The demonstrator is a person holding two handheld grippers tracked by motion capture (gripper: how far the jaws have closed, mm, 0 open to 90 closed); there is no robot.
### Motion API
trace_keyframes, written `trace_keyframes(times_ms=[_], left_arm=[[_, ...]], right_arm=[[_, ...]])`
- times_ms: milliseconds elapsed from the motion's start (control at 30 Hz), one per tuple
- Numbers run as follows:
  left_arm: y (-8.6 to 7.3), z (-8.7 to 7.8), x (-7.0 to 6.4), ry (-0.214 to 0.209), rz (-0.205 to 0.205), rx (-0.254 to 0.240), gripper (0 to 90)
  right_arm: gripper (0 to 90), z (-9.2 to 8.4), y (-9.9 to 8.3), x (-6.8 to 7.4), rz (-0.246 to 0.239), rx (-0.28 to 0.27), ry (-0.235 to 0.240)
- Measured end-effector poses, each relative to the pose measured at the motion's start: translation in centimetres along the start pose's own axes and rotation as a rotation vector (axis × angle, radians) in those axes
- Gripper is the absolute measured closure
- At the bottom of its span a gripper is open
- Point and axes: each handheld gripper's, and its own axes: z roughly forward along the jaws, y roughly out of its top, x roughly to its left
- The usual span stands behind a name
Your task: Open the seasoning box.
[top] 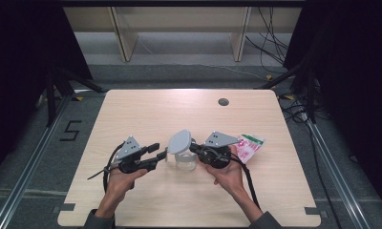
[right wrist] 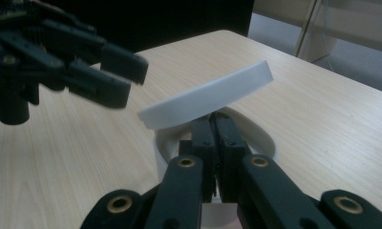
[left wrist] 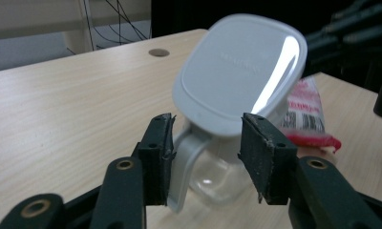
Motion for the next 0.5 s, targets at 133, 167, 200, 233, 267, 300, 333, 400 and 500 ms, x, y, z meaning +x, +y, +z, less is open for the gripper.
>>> trace_keyframes(times_ms=[133,167,200,233,267,300,333,400,500], left_arm=[[-0.9,-0.3,-0.1,0.006,0.004,0.027,49.7],[-1.0,-0.3,0.0,0.003,0.024,0.029,49.4],[-1.2,-0.3,-0.1,-0.006,-0.006,0.029,49.2],[-1.4,-0.4,-0.2,-0.01,-0.01,0.029,48.7],[-1.5,-0.5,-0.2,-0.004,-0.008,0.036,48.4],[-1.6,-0.6,-0.3,-0.01,-0.006,0.038,48.0],[-1.6,-0.7,-0.3,0.001,0.002,0.045,47.5],[-1.9,-0.8,-0.4,0.002,0.004,0.047,46.1],[-2.3,-1.0,-0.6,0.009,0.01,0.059,45.0]], right_arm=[[88.9,0.4,0.5,0.3,-0.002,-0.007,0.019],[88.8,0.5,0.5,0.4,-0.013,-0.014,0.005],[88.7,0.5,0.6,0.5,-0.001,-0.005,0.016],[88.7,0.5,0.7,0.6,0.002,-0.002,0.015],[88.7,0.7,0.8,0.6,-0.015,-0.019,0.002],[88.6,0.7,0.9,0.6,-0.015,-0.003,0.021],[88.6,0.8,1.0,0.8,-0.021,-0.008,0.022],[88.6,1.0,1.1,0.9,-0.035,-0.025,0.008],[88.6,1.2,1.2,1.1,-0.045,-0.024,0.016]])
